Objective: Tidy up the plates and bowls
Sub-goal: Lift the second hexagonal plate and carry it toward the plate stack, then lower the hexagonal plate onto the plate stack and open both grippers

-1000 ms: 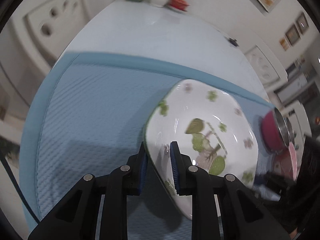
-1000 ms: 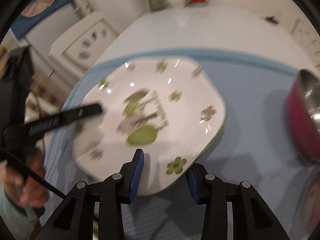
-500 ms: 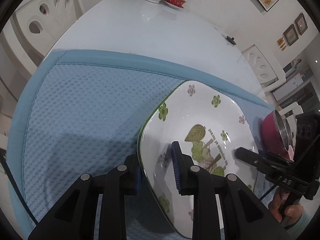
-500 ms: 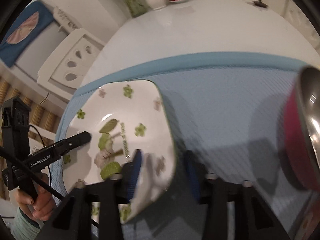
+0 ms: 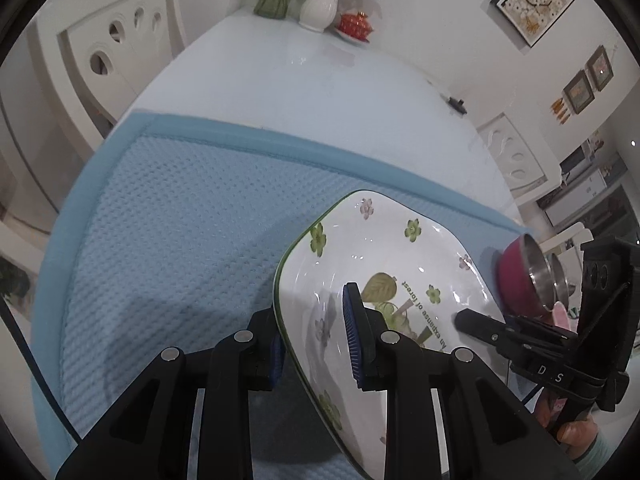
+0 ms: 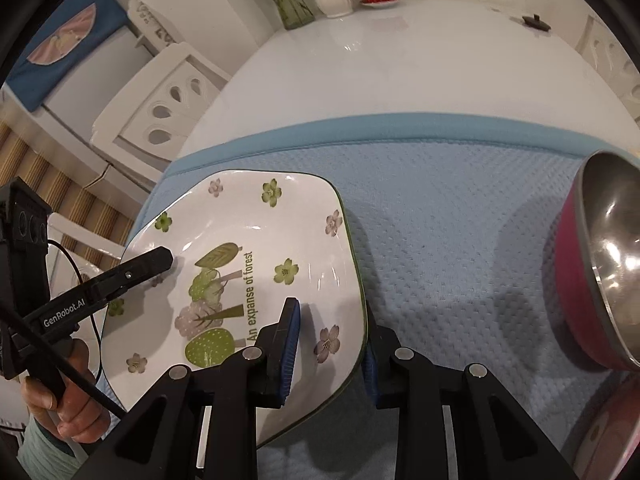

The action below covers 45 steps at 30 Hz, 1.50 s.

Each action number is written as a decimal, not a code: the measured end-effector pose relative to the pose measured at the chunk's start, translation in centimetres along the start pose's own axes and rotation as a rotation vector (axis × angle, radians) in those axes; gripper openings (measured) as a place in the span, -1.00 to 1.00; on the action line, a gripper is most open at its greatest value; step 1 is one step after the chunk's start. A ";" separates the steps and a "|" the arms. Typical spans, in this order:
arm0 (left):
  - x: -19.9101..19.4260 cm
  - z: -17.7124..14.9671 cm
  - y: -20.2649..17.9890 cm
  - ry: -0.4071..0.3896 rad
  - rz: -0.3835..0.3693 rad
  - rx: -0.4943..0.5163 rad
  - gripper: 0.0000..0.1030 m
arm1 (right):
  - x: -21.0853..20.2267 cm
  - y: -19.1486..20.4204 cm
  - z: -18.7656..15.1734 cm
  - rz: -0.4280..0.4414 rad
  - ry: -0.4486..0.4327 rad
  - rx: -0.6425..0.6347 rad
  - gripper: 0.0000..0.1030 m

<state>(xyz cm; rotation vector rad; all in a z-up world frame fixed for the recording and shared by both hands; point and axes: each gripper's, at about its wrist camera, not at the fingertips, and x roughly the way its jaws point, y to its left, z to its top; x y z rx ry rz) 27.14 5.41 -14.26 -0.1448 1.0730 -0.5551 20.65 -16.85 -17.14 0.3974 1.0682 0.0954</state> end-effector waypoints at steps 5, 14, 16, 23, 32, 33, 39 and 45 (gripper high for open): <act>-3.2 -0.4 -0.7 -0.058 -0.004 0.012 -0.59 | -2.6 1.6 0.0 -0.005 -0.041 -0.044 -0.48; -11.4 -3.8 -2.6 -0.155 -0.013 0.022 -0.59 | -9.5 5.2 -2.7 0.015 -0.099 -0.076 -0.48; -12.6 -5.5 -2.6 -0.154 -0.016 0.020 -0.59 | -10.5 6.0 -4.1 0.009 -0.093 -0.078 -0.47; -14.5 -12.6 -1.0 -0.088 -0.007 -0.071 -0.59 | -10.8 7.4 -11.1 0.014 0.019 -0.048 -0.46; -15.9 -18.9 0.1 -0.030 0.023 -0.097 -0.59 | -11.2 8.9 -17.4 0.026 0.092 -0.074 -0.46; -15.9 -19.3 0.1 -0.027 0.026 -0.095 -0.59 | -11.1 8.9 -17.6 0.024 0.097 -0.075 -0.46; -15.7 -21.2 0.0 -0.010 0.030 -0.088 -0.59 | -10.6 8.6 -19.7 0.010 0.134 -0.060 -0.46; -14.9 -21.8 0.5 0.008 0.009 -0.114 -0.59 | -10.0 8.7 -20.6 -0.012 0.145 -0.062 -0.44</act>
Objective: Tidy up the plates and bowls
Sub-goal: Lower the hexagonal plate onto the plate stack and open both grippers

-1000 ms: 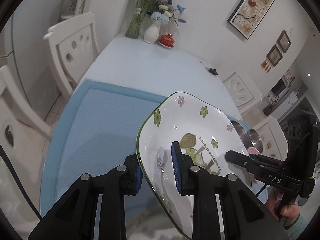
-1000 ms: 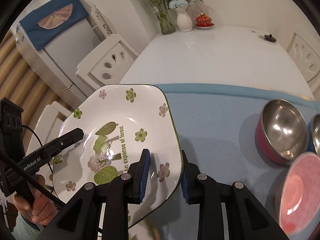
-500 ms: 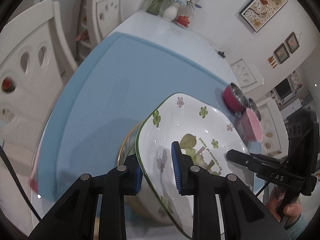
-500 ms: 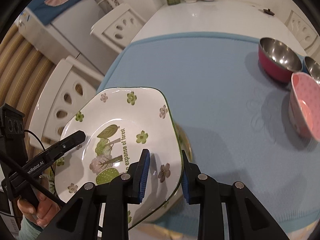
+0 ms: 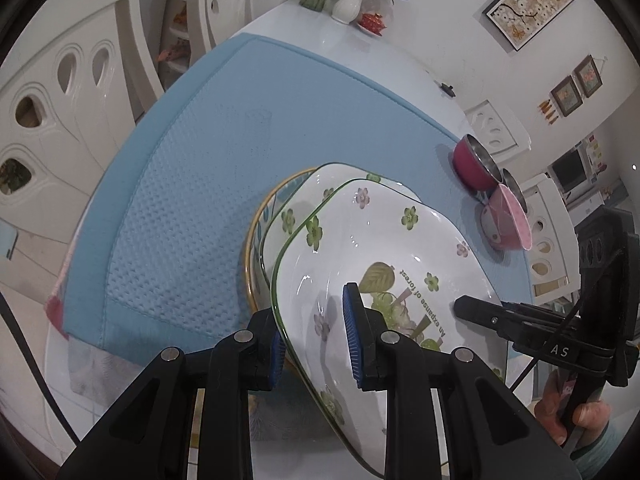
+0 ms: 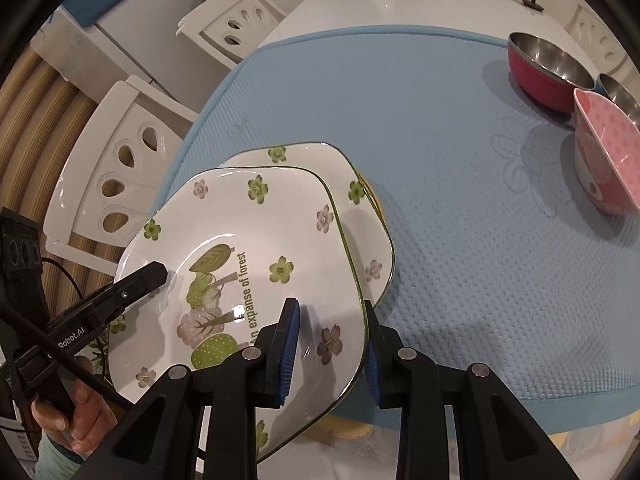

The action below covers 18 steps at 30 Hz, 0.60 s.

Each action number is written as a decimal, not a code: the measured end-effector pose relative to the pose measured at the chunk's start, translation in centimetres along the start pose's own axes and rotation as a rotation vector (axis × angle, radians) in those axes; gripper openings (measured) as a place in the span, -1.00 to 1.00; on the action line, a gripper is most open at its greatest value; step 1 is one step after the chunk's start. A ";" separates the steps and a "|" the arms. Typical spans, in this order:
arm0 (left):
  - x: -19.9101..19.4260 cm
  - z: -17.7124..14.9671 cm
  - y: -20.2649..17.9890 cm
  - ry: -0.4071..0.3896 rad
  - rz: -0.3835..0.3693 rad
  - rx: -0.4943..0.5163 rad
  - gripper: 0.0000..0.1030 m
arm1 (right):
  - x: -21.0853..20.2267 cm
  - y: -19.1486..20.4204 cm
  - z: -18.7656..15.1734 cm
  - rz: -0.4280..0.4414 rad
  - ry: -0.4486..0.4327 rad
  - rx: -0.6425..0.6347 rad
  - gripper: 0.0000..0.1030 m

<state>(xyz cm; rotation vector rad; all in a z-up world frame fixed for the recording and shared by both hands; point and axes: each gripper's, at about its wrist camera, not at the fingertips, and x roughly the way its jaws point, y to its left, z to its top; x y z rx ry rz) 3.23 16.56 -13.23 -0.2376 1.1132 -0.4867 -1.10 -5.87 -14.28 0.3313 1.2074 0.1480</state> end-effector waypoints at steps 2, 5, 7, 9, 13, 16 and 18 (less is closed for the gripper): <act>0.5 -0.1 0.0 0.005 0.005 0.008 -0.59 | 0.2 -0.2 -0.1 0.001 0.004 0.010 -0.44; 0.9 0.1 -0.1 0.007 -0.006 0.013 -0.59 | 0.6 -0.6 0.1 0.000 0.009 0.029 -0.43; 1.3 0.1 -0.1 0.010 -0.002 0.022 -0.59 | 0.8 -0.8 0.1 -0.004 0.009 0.027 -0.43; 1.6 0.1 -0.4 0.015 0.005 0.034 -0.59 | 1.1 -0.8 0.3 -0.020 0.011 0.024 -0.43; 2.2 -0.1 -1.3 0.028 0.041 0.080 -0.59 | 1.8 -1.8 0.5 -0.014 0.024 0.075 -0.43; 2.6 -0.2 -1.8 0.044 0.063 0.115 -0.58 | 2.0 -2.2 0.7 -0.002 0.017 0.106 -0.43; 2.7 -0.1 -1.8 0.066 0.061 0.115 -0.52 | 1.9 -2.6 0.9 0.007 0.015 0.119 -0.43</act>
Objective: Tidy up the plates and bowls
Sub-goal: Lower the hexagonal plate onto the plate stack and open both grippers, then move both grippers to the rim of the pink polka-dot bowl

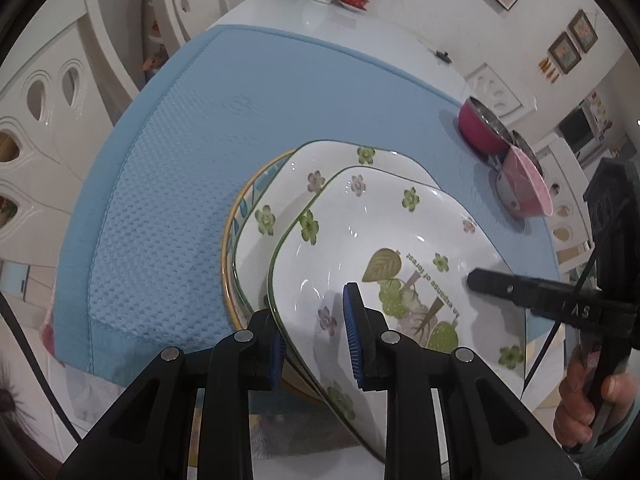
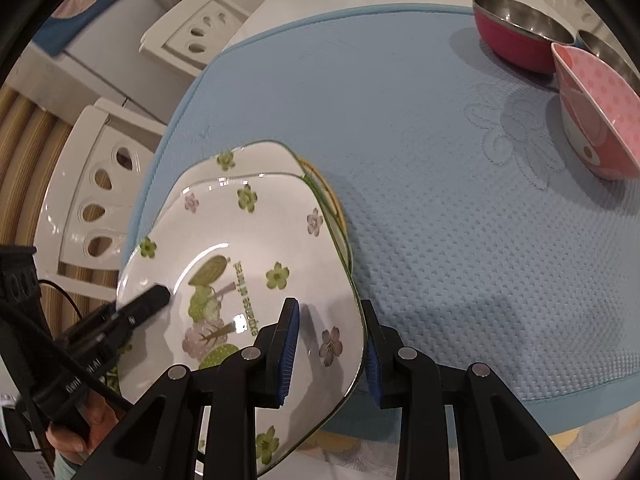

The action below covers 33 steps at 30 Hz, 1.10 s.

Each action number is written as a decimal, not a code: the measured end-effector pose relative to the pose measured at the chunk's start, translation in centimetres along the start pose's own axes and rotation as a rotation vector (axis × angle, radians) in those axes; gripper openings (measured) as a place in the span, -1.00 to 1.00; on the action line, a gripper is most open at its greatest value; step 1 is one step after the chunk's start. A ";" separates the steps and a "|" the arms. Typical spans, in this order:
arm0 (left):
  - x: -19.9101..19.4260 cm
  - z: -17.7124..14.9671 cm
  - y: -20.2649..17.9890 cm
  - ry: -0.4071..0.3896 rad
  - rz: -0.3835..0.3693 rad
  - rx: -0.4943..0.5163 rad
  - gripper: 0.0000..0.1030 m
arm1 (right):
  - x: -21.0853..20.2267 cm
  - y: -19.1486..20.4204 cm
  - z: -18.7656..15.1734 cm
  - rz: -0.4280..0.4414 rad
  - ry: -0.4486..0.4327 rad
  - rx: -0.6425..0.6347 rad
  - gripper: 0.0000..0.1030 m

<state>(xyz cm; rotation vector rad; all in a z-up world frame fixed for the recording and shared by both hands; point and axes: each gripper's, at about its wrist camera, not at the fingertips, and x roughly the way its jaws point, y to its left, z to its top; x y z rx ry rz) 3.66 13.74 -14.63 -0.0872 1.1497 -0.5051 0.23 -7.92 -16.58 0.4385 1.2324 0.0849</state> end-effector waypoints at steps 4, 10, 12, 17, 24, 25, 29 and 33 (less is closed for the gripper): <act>-0.5 0.2 0.7 0.025 -0.013 -0.024 -0.52 | 0.1 0.0 0.4 0.004 -0.007 0.006 -0.43; -1.1 0.2 0.8 0.071 0.007 -0.002 -0.51 | 0.3 0.3 0.6 0.031 -0.011 -0.005 -0.43; -1.0 0.1 0.4 0.093 0.024 0.020 -0.51 | 0.3 0.5 0.6 0.032 -0.010 -0.010 -0.43; -1.1 0.3 -0.3 0.145 0.082 0.081 -0.51 | 0.1 0.5 0.7 0.038 -0.019 -0.002 -0.43; -1.3 0.4 -1.3 0.186 0.317 0.235 -0.39 | -0.1 -0.1 0.2 0.041 -0.021 0.011 -0.43; -1.4 0.3 -1.3 0.186 0.321 0.250 -0.39 | -0.1 -0.2 0.2 0.040 -0.022 0.013 -0.43; -1.0 0.1 -0.6 0.202 0.273 0.208 -0.38 | -0.2 -0.3 0.1 0.041 -0.025 0.019 -0.43; -0.4 0.3 -0.5 0.212 0.242 0.176 -0.38 | 0.1 -0.1 0.0 0.041 -0.016 0.023 -0.43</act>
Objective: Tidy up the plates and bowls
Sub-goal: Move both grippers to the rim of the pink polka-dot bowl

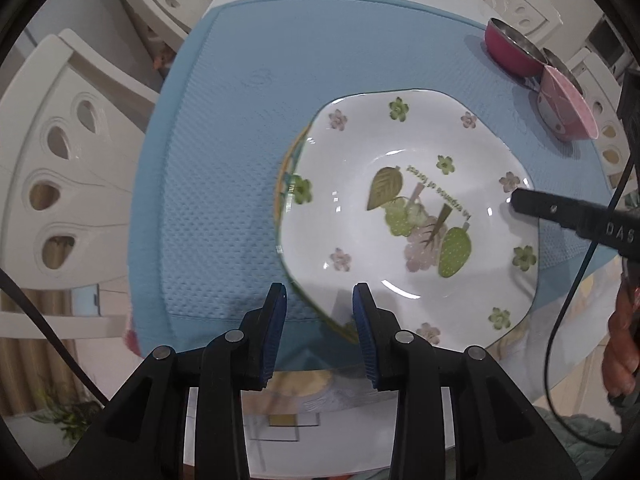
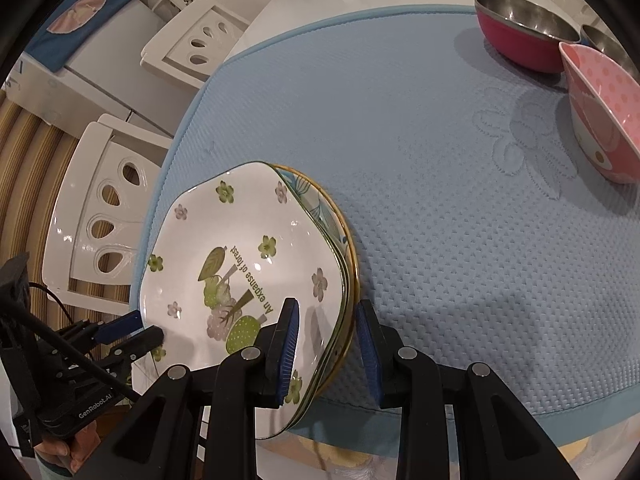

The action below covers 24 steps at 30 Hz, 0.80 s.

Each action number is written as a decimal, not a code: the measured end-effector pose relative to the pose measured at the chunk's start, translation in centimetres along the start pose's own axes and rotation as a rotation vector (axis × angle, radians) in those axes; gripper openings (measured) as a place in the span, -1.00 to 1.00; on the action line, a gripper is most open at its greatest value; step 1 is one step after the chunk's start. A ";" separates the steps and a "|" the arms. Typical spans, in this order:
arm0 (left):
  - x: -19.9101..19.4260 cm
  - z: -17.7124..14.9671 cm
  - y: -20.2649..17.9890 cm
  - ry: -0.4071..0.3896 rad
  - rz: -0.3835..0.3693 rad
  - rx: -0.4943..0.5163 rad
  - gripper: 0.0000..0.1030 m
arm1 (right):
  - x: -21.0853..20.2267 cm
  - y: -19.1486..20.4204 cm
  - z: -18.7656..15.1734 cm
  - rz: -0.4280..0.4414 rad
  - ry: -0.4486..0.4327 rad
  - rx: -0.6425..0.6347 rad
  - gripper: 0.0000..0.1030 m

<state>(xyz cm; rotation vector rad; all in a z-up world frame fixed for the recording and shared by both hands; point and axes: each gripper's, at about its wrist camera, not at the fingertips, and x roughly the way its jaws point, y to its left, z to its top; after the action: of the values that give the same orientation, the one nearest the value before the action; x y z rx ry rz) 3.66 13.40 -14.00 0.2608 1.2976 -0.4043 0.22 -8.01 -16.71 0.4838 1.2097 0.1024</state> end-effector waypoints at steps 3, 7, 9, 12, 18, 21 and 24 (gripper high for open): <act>0.3 0.6 -0.4 -0.002 0.026 0.010 -0.38 | 0.1 0.4 0.0 -0.021 -0.006 -0.010 -0.43; 0.3 1.3 -0.3 -0.009 0.020 -0.024 -0.38 | 0.5 1.5 0.1 -0.062 -0.013 -0.022 -0.41; 0.4 1.5 -0.1 -0.010 0.020 -0.040 -0.38 | 0.8 2.7 0.2 -0.123 -0.015 -0.080 -0.41; 0.3 1.4 0.1 -0.009 0.023 -0.051 -0.38 | 1.1 3.1 0.4 -0.131 -0.021 -0.112 -0.41; -1.0 1.3 0.6 -0.050 0.032 -0.060 -0.38 | 0.3 1.2 0.5 -0.097 -0.019 -0.065 -0.41; -2.2 1.8 0.7 -0.094 0.030 -0.059 -0.38 | -1.1 0.9 0.6 -0.093 -0.063 -0.051 -0.41; -3.5 2.7 0.3 -0.143 0.012 -0.052 -0.38 | -2.3 0.9 0.7 -0.074 -0.094 -0.041 -0.39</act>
<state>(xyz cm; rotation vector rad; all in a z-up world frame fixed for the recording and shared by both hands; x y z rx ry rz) 5.34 13.06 -9.91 0.1926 1.1644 -0.3719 0.23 -8.19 -14.16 0.4040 1.1304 0.0409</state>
